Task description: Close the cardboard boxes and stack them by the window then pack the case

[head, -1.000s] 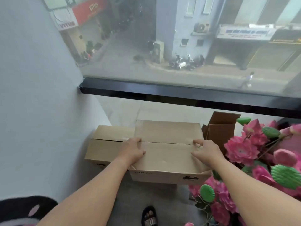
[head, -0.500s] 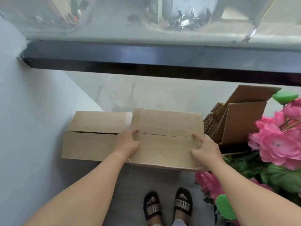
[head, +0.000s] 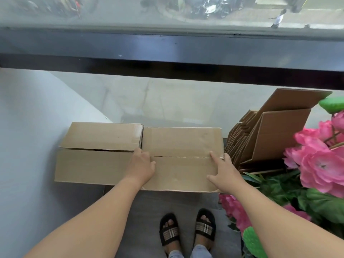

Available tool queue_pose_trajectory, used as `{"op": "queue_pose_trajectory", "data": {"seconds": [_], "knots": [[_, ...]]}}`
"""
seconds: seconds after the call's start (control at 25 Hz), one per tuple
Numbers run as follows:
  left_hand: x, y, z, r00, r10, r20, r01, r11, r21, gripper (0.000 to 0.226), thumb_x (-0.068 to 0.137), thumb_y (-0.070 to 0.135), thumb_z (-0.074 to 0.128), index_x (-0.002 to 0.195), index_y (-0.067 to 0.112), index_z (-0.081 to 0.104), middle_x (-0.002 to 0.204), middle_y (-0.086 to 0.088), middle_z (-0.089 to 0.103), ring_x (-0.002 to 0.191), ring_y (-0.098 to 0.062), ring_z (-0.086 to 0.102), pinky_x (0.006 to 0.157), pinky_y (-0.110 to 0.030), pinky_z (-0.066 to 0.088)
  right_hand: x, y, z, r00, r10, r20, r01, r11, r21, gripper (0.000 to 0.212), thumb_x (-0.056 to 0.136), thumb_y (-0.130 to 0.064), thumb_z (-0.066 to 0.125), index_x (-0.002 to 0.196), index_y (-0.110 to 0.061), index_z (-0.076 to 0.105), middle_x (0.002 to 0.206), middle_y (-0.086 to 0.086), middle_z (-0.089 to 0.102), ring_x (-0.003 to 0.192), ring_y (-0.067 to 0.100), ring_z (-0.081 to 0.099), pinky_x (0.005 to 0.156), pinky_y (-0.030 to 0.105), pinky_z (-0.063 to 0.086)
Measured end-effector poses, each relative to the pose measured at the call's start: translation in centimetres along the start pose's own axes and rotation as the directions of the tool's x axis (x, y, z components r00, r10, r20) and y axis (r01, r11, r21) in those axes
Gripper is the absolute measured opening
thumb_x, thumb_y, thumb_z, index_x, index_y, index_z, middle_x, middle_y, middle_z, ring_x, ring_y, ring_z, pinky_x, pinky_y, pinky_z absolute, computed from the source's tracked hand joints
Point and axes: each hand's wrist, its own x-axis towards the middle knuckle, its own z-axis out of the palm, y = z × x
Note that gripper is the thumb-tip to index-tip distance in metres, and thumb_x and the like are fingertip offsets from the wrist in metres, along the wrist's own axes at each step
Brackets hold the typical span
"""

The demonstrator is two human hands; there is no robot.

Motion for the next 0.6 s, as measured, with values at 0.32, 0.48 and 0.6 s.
{"op": "queue_pose_trajectory", "data": {"seconds": [0.32, 0.48, 0.6], "knots": [[-2.6, 6.3, -7.2, 0.997, 0.080, 0.003, -0.080, 0.996, -0.051, 0.049, 0.097, 0.049, 0.047, 0.125, 0.014, 0.064, 0.129, -0.009, 0.065, 0.122, -0.028, 0.057, 0.096, -0.034, 0.045, -4.1, -3.3, -7.7, 0.998, -0.040, -0.056, 0.042, 0.998, 0.036, 0.072, 0.091, -0.046, 0.060, 0.155, -0.021, 0.037, 0.156, 0.010, 0.038, 0.140, 0.029, 0.042, 0.111, 0.035, 0.036], [-5.0, 10.9, -12.4, 0.985, 0.169, 0.019, -0.167, 0.982, -0.087, 0.059, 0.095, 0.059, 0.041, 0.132, 0.019, 0.062, 0.136, -0.001, 0.062, 0.127, -0.022, 0.054, 0.103, -0.034, 0.042, -8.9, -5.1, -12.9, 0.991, -0.072, -0.113, 0.085, 0.989, 0.121, 0.063, 0.094, -0.049, 0.055, 0.149, -0.019, 0.047, 0.149, 0.005, 0.050, 0.135, 0.026, 0.048, 0.108, 0.033, 0.039], [-6.7, 14.5, -15.9, 0.963, 0.269, 0.018, -0.267, 0.962, -0.055, 0.052, 0.093, 0.056, 0.042, 0.115, 0.017, 0.070, 0.122, -0.003, 0.069, 0.113, -0.025, 0.060, 0.093, -0.036, 0.049, -12.7, -5.5, -16.0, 0.981, -0.044, -0.187, 0.084, 0.974, 0.210, 0.066, 0.095, -0.052, 0.051, 0.150, -0.017, 0.045, 0.152, 0.006, 0.048, 0.139, 0.027, 0.044, 0.110, 0.035, 0.035]]}}
